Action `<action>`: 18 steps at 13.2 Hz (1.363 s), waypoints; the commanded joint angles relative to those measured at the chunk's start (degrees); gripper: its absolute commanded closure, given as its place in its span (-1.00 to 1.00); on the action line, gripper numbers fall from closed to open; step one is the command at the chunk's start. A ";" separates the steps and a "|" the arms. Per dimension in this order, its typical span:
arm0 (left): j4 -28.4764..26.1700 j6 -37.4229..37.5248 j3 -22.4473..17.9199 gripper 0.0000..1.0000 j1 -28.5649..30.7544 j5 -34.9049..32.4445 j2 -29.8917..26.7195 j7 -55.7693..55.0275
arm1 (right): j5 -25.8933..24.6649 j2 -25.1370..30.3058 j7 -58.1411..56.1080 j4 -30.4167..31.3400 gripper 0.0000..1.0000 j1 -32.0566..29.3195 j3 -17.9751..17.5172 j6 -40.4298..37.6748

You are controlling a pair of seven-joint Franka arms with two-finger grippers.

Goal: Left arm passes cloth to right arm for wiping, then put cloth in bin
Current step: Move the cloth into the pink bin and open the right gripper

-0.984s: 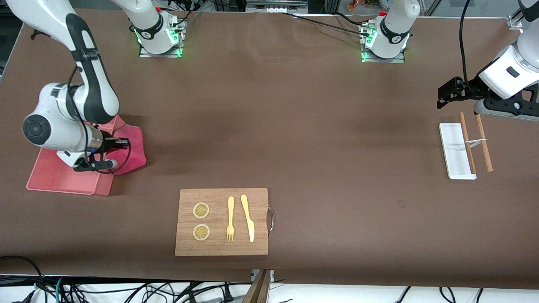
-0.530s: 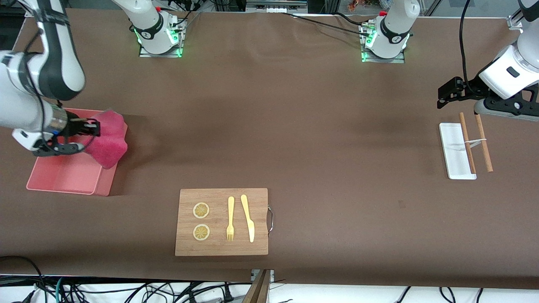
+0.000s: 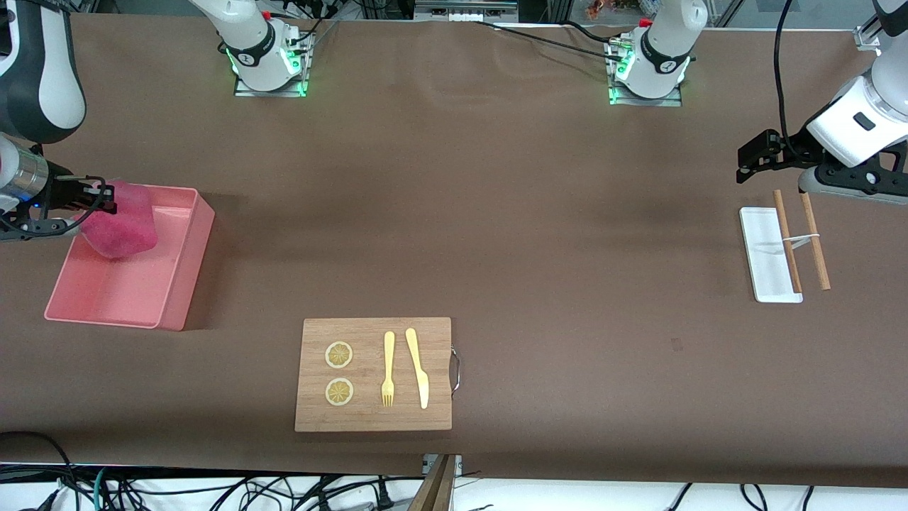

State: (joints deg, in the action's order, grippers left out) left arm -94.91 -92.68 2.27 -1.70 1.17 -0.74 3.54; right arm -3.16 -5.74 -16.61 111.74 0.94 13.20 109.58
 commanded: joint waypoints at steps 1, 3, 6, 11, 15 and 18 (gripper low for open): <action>0.51 0.92 0.11 -1.00 -0.06 -0.91 -0.31 0.86 | -0.88 -0.41 -0.36 0.06 -0.62 -0.24 -0.37 0.01; 0.51 1.09 0.11 -1.00 -0.06 -0.91 -0.40 0.86 | -0.45 -0.15 -1.06 -0.11 -1.00 -0.24 -0.37 0.37; 0.60 1.10 0.11 -1.00 -0.06 -0.91 -0.31 0.86 | -0.18 1.43 1.48 -1.25 -1.00 -0.15 -2.82 -0.59; 0.60 1.10 0.11 -1.00 -0.06 -0.91 -0.31 0.86 | 0.61 4.68 14.22 -9.94 -1.00 -0.15 -11.08 -13.23; 0.60 1.10 0.11 -1.00 -0.06 -0.91 -0.31 0.86 | 7.81 6.26 16.51 -15.58 -1.00 -0.15 -12.67 -21.86; 0.69 1.10 0.19 -1.00 -0.14 -0.91 -0.31 0.68 | 7.03 6.45 16.26 -16.02 -1.00 -0.15 -13.82 -21.61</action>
State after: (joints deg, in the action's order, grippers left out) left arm -94.91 -92.40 2.30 -1.71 1.17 -0.74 3.54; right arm 3.75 0.87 -1.15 96.54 1.21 0.19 88.79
